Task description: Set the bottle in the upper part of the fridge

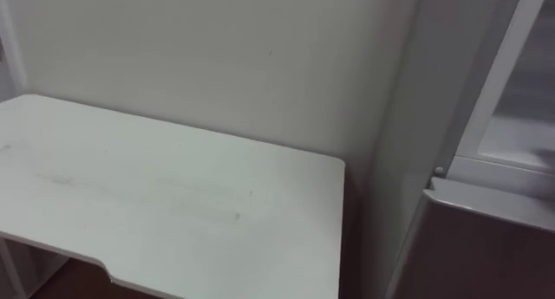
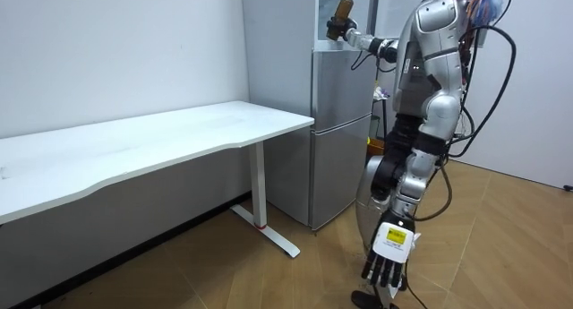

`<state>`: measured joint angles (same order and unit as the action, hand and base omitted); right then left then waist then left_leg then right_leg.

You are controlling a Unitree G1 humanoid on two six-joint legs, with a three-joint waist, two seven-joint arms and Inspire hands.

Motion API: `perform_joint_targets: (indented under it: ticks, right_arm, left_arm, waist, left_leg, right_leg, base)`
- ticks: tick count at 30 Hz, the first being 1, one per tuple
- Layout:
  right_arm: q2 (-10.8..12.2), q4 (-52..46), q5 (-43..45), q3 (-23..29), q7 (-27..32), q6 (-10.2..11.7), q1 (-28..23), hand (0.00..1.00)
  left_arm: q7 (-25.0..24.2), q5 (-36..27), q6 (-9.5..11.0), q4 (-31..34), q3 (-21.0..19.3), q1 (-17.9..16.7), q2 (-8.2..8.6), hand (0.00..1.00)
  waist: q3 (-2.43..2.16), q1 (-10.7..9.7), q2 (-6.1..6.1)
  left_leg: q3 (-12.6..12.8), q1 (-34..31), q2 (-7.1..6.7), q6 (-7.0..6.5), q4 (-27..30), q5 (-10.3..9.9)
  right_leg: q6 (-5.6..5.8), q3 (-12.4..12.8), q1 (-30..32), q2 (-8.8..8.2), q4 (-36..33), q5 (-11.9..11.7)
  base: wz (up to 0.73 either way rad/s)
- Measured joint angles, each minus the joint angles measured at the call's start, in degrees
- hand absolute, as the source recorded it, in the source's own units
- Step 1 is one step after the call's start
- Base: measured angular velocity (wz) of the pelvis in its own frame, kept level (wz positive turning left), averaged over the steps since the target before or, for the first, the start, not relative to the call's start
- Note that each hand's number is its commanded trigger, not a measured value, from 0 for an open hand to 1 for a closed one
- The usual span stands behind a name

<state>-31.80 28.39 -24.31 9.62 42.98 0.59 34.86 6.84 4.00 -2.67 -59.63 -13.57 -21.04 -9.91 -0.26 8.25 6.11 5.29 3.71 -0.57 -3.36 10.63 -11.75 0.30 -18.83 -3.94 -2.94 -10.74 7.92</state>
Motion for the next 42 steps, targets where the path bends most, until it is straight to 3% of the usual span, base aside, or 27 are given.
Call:
perform_joint_targets:
  ticks: [6, 14, 20, 27, 28, 30, 31, 32, 33, 36, 42]
  right_arm:
    - [-0.04, 1.18, 0.06, -1.76, -2.10, -0.03, 0.52, 1.00]
    - [-1.54, 4.53, 2.19, -5.89, -4.47, -0.29, 1.18, 1.00]
    - [-1.75, 4.73, 2.58, -6.21, -5.70, -0.50, 1.24, 1.00]
    - [-2.41, 5.13, 2.61, -6.42, -6.04, 0.02, 1.30, 1.00]
    - [-2.66, 5.86, 2.52, -6.71, -6.40, 0.74, 1.30, 0.98]
    - [-3.02, 7.11, 2.46, -7.26, -6.59, 1.48, 1.41, 0.42]
    - [-3.03, 8.05, 2.46, -7.53, -6.61, 1.54, 2.05, 0.42]
    - [-3.04, 8.61, 2.46, -7.88, -6.62, 1.58, 2.47, 0.04]
    - [-3.06, 9.65, 2.46, -8.37, -6.64, 1.89, 3.10, 0.00]
    - [-3.07, 10.79, 1.84, -9.10, -6.95, 3.13, 3.39, 0.00]
    - [-3.20, 10.61, 2.13, -11.93, -7.06, 3.69, 3.37, 0.00]
  left_arm:
    - [0.01, 0.02, -1.13, 0.06, -0.24, -0.08, -0.03, 0.00]
    - [0.28, 0.03, -2.33, 0.05, -0.80, -0.39, -0.25, 0.00]
    - [1.45, -0.01, -2.42, 0.69, -1.07, -1.44, -0.32, 0.00]
    - [1.57, 0.00, -2.29, 0.13, -2.11, -1.74, -0.24, 0.00]
    - [1.54, -0.03, -2.30, -0.15, -2.06, -1.87, -0.21, 0.00]
    - [1.50, -0.04, -2.20, -0.19, -2.03, -2.40, -0.21, 0.00]
    - [1.46, -0.04, -2.16, -0.18, -2.03, -2.96, -0.19, 0.00]
    - [1.42, -0.04, -2.17, -0.16, -2.03, -3.24, -0.18, 0.00]
    - [1.42, -0.04, -2.28, -0.16, -2.03, -3.67, -0.17, 0.00]
    - [1.45, -0.05, -2.35, -0.16, -2.01, -3.99, -0.23, 0.00]
    - [1.45, -0.12, -2.33, -0.07, -1.95, -3.58, -0.94, 0.00]
  waist:
    - [0.00, 0.40, 0.34]
    - [0.03, 2.47, 1.22]
    - [0.15, 3.62, 1.01]
    - [0.28, 5.37, -0.29]
    - [0.57, 5.81, -0.72]
    - [0.56, 6.37, -0.92]
    - [0.57, 6.37, -0.93]
    - [0.58, 6.36, -0.96]
    - [0.59, 6.36, -0.97]
    - [0.76, 6.31, -1.27]
    - [0.66, 6.15, -1.10]
  left_leg:
    - [-1.01, -0.02, -0.08, 0.01, 0.24, 0.01]
    - [-2.13, -0.03, -0.12, 0.18, 0.32, 0.12]
    - [-3.44, -0.89, -0.20, 0.19, 1.16, 0.12]
    - [-3.56, -0.69, -0.17, 0.42, 1.24, 0.26]
    - [-3.42, -0.02, -0.14, 0.45, 1.09, 0.28]
    - [-3.41, 0.34, -0.17, 0.46, 1.06, 0.28]
    - [-3.46, 0.35, -0.17, 0.52, 1.07, 0.31]
    - [-3.46, 0.35, -0.16, 0.55, 1.07, 0.32]
    - [-3.48, 0.36, -0.16, 0.63, 1.10, 0.36]
    - [-3.74, 0.64, -0.16, 0.84, 1.11, 0.48]
    - [-3.91, -0.21, -0.11, 1.35, 1.25, 0.89]
  right_leg:
    - [0.12, -0.39, -0.55, -0.02, 0.09, 0.09]
    - [0.18, -1.89, -0.93, -0.08, 0.13, 0.14]
    - [0.18, -4.92, -1.08, -0.55, 0.12, 0.14]
    - [0.18, -5.39, -1.31, -0.75, 0.06, 0.15]
    - [0.17, -4.98, -1.88, -0.69, 0.08, 0.15]
    - [-0.16, -4.90, -2.32, -0.72, 0.05, 0.36]
    - [-0.24, -4.92, -2.36, -0.72, 0.06, 0.41]
    - [-0.31, -4.91, -2.36, -0.71, 0.08, 0.46]
    - [-0.49, -4.91, -2.39, -0.71, 0.08, 0.56]
    - [-0.76, -4.94, -2.77, -0.65, 0.14, 0.72]
    - [-1.36, -5.09, -1.49, -0.65, 0.22, 1.47]
  base:
    - [0.09]
    - [0.06]
    - [0.13]
    - [-0.01]
    - [-0.04]
    - [0.00]
    - [0.00]
    - [0.00]
    - [0.00]
    - [0.04]
    - [0.00]
